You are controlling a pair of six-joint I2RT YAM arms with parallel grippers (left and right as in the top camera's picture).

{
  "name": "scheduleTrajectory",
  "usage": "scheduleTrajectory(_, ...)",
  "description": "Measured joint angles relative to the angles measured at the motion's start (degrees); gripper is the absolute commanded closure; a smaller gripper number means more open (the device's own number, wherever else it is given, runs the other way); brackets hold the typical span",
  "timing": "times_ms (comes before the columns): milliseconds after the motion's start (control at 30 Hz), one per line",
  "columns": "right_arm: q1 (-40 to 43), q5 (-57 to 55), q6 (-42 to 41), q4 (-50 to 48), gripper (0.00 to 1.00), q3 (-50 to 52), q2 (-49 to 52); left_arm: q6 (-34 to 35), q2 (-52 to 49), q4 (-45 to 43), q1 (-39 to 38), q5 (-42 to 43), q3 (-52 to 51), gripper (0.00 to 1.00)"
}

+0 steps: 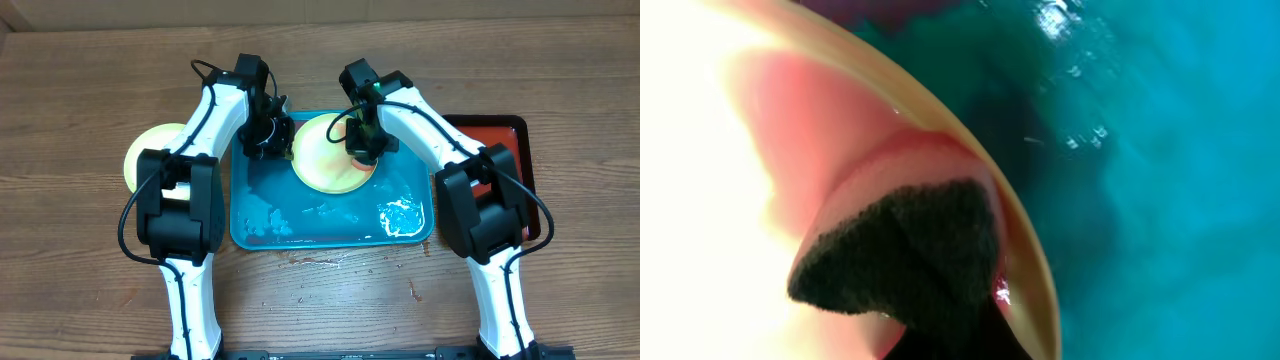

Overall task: Clean dirty plates on tray and stack at the side
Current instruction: 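Scrub the yellow plate with the sponge while the left gripper holds it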

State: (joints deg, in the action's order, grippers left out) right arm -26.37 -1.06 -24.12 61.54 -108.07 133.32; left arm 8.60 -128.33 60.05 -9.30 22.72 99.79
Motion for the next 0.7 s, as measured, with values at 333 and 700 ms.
scheduleTrajectory(333, 0.02, 9.31, 0.24, -3.54, 0.96, -2.36, 2.23, 0.04, 0.0, -1.95, 0.24, -1.42, -0.13, 0.78)
scheduleTrajectory(700, 0.02, 12.74, 0.2, -5.31, 0.96, -2.45, 2.64, 3.32, 0.72, -7.63, -1.46, -7.56, -3.78, 0.96)
